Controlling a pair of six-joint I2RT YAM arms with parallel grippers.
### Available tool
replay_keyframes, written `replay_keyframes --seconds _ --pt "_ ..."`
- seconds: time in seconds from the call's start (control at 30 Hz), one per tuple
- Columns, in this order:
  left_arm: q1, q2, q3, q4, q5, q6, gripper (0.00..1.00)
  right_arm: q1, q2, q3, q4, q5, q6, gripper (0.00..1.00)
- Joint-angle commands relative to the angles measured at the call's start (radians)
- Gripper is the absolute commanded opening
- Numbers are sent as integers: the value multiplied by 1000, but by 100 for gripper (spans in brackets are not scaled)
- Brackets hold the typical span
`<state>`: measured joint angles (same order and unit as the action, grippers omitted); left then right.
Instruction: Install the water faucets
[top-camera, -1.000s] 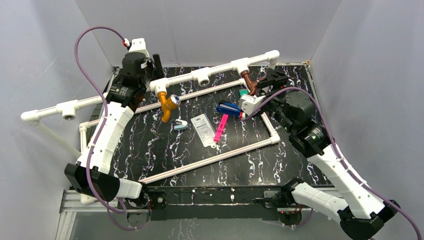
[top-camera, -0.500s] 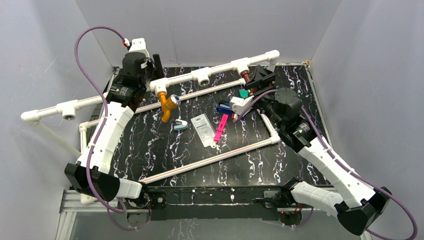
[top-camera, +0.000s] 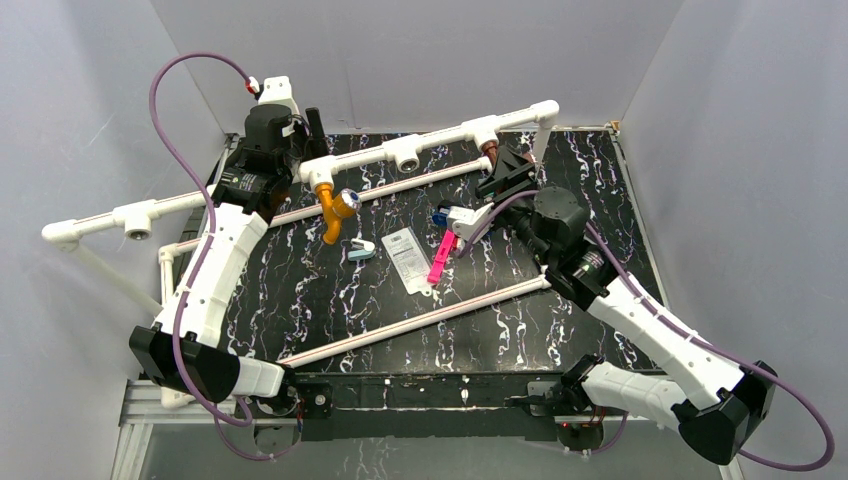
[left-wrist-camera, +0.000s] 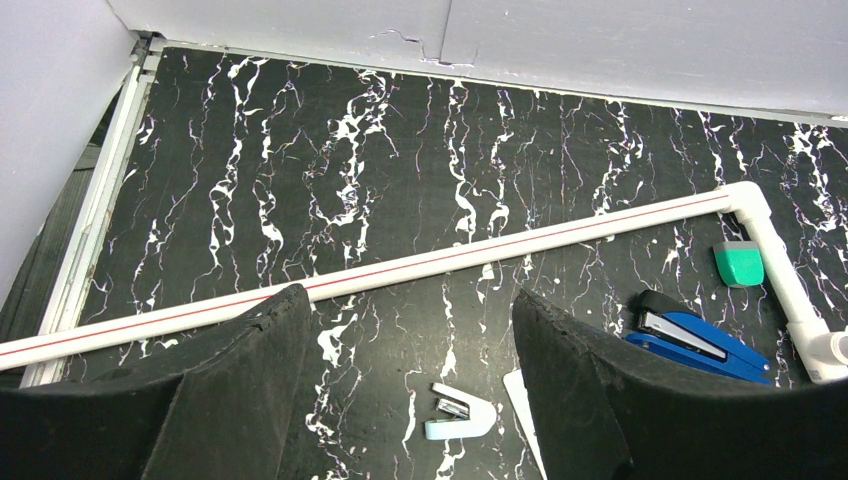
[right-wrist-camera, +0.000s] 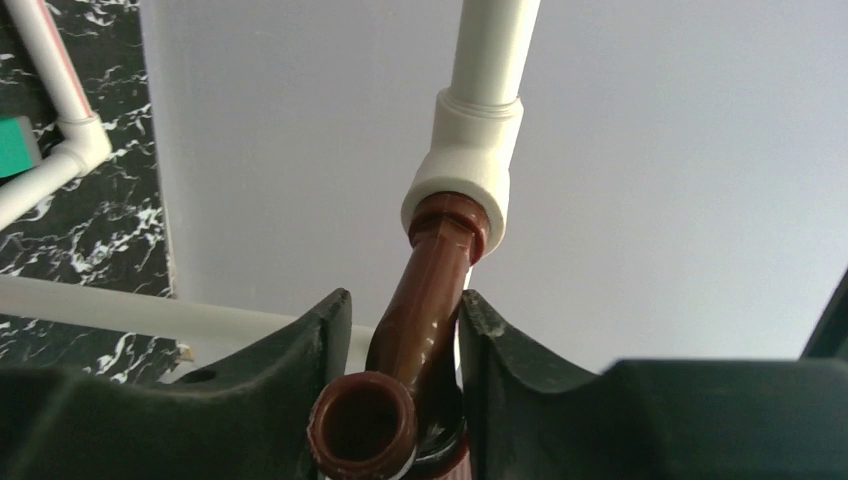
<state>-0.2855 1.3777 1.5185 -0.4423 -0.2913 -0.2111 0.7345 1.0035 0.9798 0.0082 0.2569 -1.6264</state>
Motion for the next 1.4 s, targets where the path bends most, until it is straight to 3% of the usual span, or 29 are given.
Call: replay_keyframes --seconds 0.0,0.2,0.37,0.57,0.8,1.37 --pt "-37 49 -64 -201 46 16 72 3 -5 -28 119 68 12 46" --pt "-37 49 -61 -203 49 16 72 23 -17 -74 197 140 114 1" --pt "-37 47 -61 -203 49 15 72 73 -9 -75 233 186 353 1" --pt "-37 44 -57 -206 50 15 72 98 17 -41 251 188 865 1" --pt "-37 32 -66 -206 50 15 72 98 28 -22 321 178 1255 1" --pt "-40 30 -63 -201 63 10 72 83 20 38 265 192 1843 1"
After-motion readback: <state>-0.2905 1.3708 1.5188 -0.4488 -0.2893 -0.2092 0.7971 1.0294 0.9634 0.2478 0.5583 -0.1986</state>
